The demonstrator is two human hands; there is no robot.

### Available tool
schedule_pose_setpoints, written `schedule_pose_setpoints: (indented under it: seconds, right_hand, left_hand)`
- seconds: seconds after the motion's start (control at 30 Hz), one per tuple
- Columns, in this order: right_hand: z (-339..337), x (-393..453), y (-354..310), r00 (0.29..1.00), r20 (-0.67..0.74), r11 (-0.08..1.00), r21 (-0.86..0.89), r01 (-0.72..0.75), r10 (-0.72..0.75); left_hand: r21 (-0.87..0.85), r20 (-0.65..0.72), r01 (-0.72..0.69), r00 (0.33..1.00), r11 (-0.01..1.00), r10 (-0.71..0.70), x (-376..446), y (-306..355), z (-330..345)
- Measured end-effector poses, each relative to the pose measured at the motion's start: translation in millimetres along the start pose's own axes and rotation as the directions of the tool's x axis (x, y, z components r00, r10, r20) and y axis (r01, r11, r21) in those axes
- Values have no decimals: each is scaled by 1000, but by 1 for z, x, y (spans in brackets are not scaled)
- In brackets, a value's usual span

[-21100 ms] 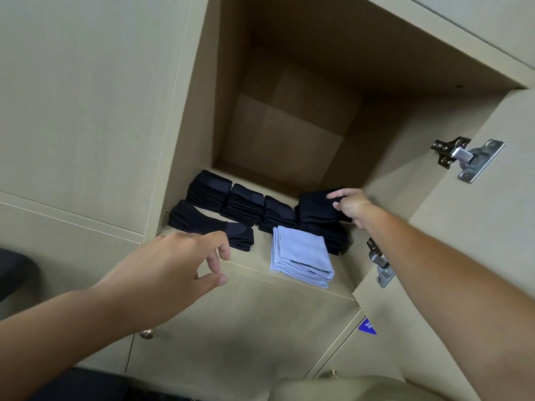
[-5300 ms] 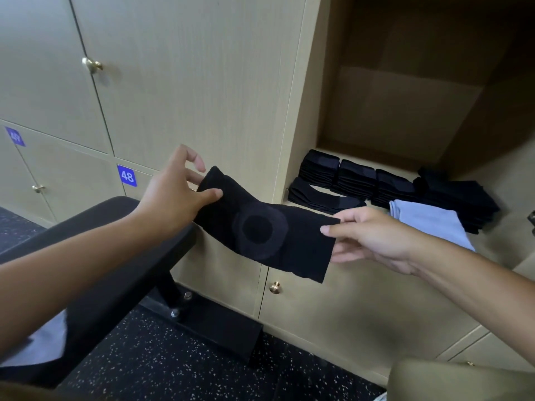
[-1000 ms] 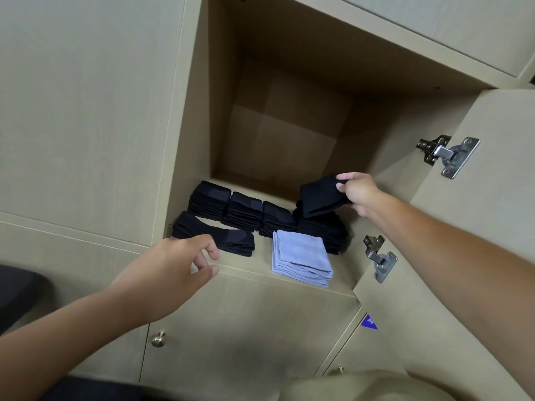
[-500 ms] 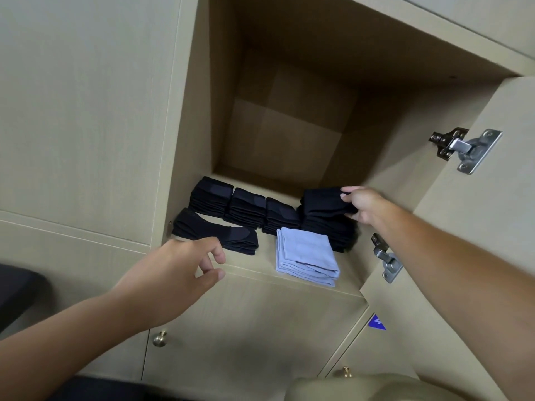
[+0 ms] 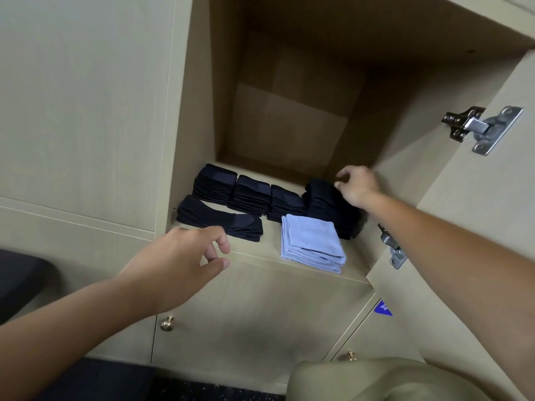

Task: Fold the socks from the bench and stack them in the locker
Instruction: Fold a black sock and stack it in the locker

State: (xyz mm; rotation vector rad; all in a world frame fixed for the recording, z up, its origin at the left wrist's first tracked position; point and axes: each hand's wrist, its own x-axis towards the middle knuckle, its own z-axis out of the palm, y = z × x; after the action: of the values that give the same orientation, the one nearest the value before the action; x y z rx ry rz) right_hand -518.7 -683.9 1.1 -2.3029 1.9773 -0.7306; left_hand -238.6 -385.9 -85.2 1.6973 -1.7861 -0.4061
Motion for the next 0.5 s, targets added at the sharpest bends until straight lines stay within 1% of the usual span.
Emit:
schedule_pose_setpoints:
  seconds: [0.03,0.07,0.1,0.17,0.27,0.33,0.4,0.5]
  right_hand:
    - [0,-3,-6,998,1,998,-10,57,-57]
    - [1,-4,-11,995,52,996,-12,92,-91]
    - [3,-5,-15,986,133,994,-19,104,-100]
    - [11,-7,-17,950,305,994,-61,94,-71]
    - [25,-9,-12,886,464,994,-84,66,-20]
    - [36,-14,-8,868,496,983,-162,91,1]
    - [43,-18,-6,881,473,963,-249,107,24]
    - [47,-16,-5,883,466,954,-285,94,52]
  left_hand:
    - [4,2,-1,1000,1000,1,0,0,0]
    - [9,3,-2,1000,1000,2,0,0,0]
    - [15,4,-3,1000,1000,3,-1,0,0]
    - [21,-2,3,1000,1000,-3,-2,-1,1]
    - [27,-8,22,1000,999,-22,-2,-3,0]
    - [48,-1,33,999,998,-33,-2,-3,0]
    - [56,4,45,999,997,-46,-2,-4,-1]
    - [43,13,65,998,997,-66,-2,-7,-2]
